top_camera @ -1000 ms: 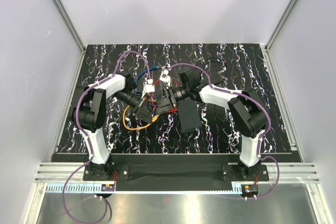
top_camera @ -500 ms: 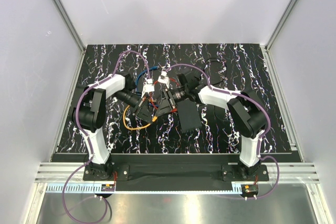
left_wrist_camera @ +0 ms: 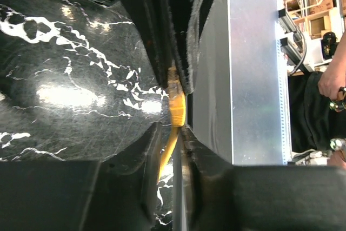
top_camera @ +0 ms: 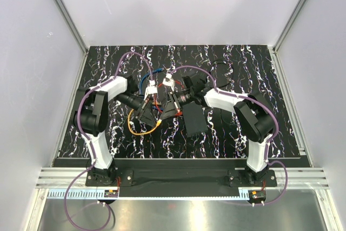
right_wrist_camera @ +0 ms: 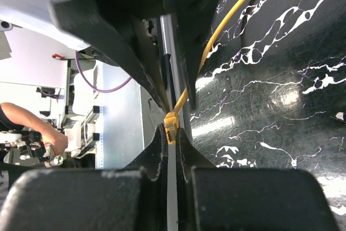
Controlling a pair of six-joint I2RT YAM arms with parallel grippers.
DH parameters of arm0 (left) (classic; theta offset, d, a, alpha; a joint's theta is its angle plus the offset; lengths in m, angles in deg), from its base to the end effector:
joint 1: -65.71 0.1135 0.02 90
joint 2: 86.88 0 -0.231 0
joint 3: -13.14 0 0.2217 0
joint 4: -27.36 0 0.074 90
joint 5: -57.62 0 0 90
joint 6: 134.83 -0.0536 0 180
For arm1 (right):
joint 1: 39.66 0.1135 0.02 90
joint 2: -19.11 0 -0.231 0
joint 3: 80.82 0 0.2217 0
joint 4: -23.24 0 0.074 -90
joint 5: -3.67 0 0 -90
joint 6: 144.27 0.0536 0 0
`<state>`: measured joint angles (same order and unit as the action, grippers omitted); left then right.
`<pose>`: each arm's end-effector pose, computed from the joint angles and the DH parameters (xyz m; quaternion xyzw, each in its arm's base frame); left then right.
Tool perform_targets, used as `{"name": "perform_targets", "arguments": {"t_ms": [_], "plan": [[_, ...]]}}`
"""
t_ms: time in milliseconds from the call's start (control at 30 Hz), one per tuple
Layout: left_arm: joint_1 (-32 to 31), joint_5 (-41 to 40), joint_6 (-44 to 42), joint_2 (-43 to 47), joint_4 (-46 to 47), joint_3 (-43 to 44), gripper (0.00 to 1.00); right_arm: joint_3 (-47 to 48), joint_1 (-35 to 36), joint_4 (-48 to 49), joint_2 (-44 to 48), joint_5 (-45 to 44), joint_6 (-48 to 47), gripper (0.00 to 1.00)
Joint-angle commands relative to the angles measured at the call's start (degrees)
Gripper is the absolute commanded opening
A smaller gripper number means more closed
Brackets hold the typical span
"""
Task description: Insert the plug into the switch port
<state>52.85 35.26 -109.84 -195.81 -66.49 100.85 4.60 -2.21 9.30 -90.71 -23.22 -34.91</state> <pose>0.2440 -0.1066 0.1663 0.4157 0.7067 -0.5673 0.0769 0.2704 0.2674 0.1783 -0.3458 0.7216 0.5909 0.1025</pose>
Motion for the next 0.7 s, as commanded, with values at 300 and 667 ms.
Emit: {"name": "perform_targets", "arguments": {"t_ms": [300, 667], "plan": [[5.84, -21.89, 32.74, 36.83, 38.93, -17.06, 0.47, -0.45, 0.43, 0.52, 0.84, -5.98, 13.50, 0.00], [-9.19, -41.97, 38.90, 46.79, 52.30, -31.58, 0.45, -3.79, -0.45, 5.62, -0.48, -8.18, 28.63, 0.00]]}}
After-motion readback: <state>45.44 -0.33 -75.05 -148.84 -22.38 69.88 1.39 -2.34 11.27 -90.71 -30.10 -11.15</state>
